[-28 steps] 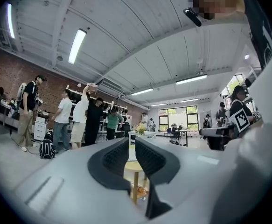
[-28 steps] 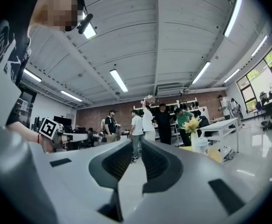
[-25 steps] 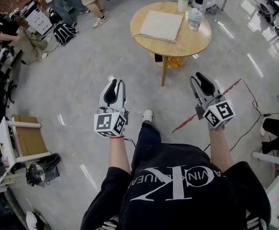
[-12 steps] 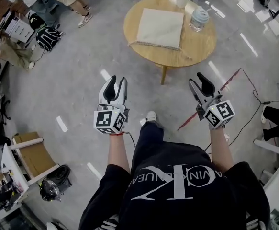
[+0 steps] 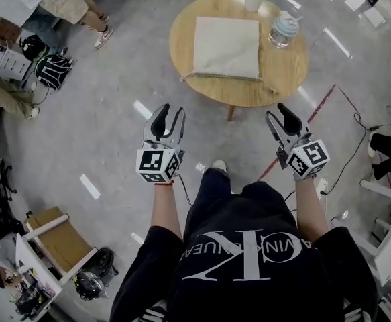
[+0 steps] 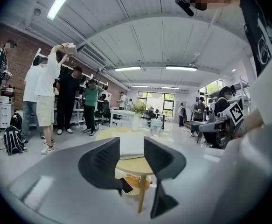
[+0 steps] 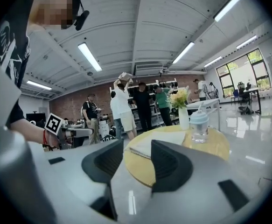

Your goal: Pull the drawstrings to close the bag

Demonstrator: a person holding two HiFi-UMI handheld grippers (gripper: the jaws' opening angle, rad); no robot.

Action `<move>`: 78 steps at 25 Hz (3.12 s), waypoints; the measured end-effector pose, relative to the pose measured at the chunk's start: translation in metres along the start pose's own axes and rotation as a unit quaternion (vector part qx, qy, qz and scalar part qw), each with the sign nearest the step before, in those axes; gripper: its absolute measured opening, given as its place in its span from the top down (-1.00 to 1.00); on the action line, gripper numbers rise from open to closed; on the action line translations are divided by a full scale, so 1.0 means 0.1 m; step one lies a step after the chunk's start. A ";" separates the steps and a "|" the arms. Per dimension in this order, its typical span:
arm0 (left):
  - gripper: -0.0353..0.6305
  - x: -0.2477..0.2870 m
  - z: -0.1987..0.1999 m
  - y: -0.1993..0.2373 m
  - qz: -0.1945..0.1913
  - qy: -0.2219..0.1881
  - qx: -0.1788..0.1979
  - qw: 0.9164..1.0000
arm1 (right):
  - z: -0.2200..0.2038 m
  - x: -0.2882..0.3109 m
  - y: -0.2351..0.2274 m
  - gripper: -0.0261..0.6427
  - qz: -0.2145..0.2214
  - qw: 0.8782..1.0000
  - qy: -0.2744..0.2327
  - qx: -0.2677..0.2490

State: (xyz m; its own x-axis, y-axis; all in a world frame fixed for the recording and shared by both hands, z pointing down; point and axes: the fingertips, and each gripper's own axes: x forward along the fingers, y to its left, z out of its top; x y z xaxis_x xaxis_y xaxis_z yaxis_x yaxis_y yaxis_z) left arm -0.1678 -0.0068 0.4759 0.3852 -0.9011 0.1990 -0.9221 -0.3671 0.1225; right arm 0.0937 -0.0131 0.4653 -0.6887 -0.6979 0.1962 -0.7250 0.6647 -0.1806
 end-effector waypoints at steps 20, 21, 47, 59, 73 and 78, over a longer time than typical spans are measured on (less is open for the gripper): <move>0.46 0.84 -0.54 0.36 -0.031 0.103 0.021 0.994 | -0.49 0.71 -0.46 0.47 0.006 0.991 0.127 -0.029; 0.46 0.90 -0.56 0.38 -0.031 0.109 0.024 0.993 | -0.51 0.77 -0.51 0.47 0.008 0.990 0.135 -0.033; 0.42 1.76 -1.18 0.75 -0.034 0.257 0.091 0.961 | -1.25 1.32 -1.30 0.54 0.057 0.942 0.317 -0.091; 0.42 1.81 -1.36 0.70 -0.106 0.321 0.184 0.923 | -1.22 1.34 -1.27 0.84 0.057 0.945 0.312 -0.085; 0.75 1.82 -1.43 0.65 -0.162 0.384 0.136 0.899 | -1.04 1.39 -1.32 0.84 -0.027 0.954 0.291 -0.060; 0.83 1.83 -1.39 0.72 -0.113 0.378 0.196 0.898 | -0.93 1.40 -1.30 0.84 -0.035 0.941 0.308 -0.135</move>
State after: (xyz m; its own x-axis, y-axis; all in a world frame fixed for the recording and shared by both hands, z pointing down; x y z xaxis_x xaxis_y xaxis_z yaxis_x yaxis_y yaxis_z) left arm -0.1584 -0.1662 0.6564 0.3428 -0.4334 0.8335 -0.7025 -0.7073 -0.0789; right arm 0.0920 -0.1729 0.6063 -0.4460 -0.5105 0.7352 -0.6832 0.7248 0.0887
